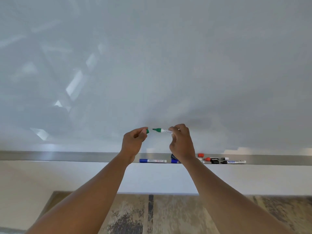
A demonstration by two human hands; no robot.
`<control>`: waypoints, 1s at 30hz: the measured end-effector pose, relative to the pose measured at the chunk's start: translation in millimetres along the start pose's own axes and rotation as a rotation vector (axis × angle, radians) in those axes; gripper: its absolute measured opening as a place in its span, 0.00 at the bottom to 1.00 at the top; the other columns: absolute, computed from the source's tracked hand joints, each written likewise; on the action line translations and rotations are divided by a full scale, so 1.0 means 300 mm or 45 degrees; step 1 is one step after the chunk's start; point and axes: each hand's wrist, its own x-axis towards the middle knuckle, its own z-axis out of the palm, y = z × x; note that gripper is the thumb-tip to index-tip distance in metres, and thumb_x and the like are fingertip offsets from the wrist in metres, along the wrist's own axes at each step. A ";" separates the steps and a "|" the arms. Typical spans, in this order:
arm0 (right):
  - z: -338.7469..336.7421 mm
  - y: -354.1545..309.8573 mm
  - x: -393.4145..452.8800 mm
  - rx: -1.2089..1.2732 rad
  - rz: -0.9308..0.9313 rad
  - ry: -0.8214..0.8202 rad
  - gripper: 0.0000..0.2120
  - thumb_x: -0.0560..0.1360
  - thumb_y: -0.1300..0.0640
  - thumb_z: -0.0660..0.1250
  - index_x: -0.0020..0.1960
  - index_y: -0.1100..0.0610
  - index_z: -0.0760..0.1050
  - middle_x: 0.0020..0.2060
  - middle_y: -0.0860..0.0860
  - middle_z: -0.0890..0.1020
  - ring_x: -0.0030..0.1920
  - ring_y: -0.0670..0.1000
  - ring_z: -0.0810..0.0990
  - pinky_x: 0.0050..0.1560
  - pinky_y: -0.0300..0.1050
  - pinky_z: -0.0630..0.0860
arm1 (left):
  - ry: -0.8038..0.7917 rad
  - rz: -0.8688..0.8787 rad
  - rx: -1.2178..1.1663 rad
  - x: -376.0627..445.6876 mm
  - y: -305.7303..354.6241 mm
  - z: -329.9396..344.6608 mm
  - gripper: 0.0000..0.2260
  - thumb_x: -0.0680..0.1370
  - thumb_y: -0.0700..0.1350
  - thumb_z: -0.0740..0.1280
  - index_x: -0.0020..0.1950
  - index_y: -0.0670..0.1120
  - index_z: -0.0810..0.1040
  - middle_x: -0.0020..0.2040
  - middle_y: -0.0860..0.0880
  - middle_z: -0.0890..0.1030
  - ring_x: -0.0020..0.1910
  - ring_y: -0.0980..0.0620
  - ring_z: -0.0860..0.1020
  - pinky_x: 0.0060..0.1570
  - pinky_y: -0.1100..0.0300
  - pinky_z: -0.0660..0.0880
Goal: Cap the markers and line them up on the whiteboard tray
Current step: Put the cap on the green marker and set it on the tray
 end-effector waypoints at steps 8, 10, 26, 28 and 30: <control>-0.096 -0.063 0.010 -0.062 -0.140 0.050 0.16 0.72 0.70 0.64 0.56 0.56 0.77 0.52 0.53 0.75 0.51 0.54 0.73 0.45 0.50 0.78 | -0.103 0.119 -0.003 -0.045 0.110 0.002 0.10 0.80 0.44 0.66 0.59 0.48 0.83 0.50 0.48 0.84 0.49 0.53 0.80 0.62 0.58 0.75; -0.114 -0.079 0.010 -0.074 -0.159 0.064 0.16 0.72 0.70 0.64 0.56 0.56 0.77 0.52 0.52 0.75 0.51 0.54 0.73 0.45 0.50 0.78 | -0.128 0.143 0.020 -0.057 0.134 0.006 0.09 0.80 0.45 0.66 0.59 0.49 0.83 0.50 0.49 0.84 0.50 0.53 0.80 0.61 0.58 0.75; -0.263 -0.238 0.147 -0.060 -0.334 0.293 0.13 0.77 0.57 0.60 0.57 0.53 0.78 0.47 0.50 0.79 0.47 0.54 0.74 0.43 0.50 0.72 | -0.063 0.228 -0.423 -0.089 0.379 -0.017 0.08 0.78 0.47 0.70 0.54 0.45 0.82 0.46 0.49 0.84 0.45 0.55 0.82 0.53 0.63 0.78; -0.284 -0.265 0.173 0.010 -0.356 0.329 0.12 0.77 0.57 0.60 0.57 0.55 0.79 0.46 0.51 0.79 0.47 0.54 0.74 0.44 0.50 0.72 | -0.084 0.245 -0.508 -0.092 0.415 -0.022 0.07 0.77 0.46 0.71 0.52 0.45 0.83 0.46 0.49 0.84 0.45 0.55 0.82 0.54 0.63 0.78; -0.302 -0.285 0.192 0.095 -0.371 0.353 0.11 0.77 0.58 0.61 0.56 0.56 0.80 0.44 0.51 0.79 0.46 0.54 0.73 0.44 0.48 0.73 | -0.089 0.249 -0.584 -0.094 0.445 -0.028 0.07 0.76 0.44 0.72 0.51 0.43 0.84 0.47 0.49 0.84 0.46 0.54 0.83 0.55 0.63 0.78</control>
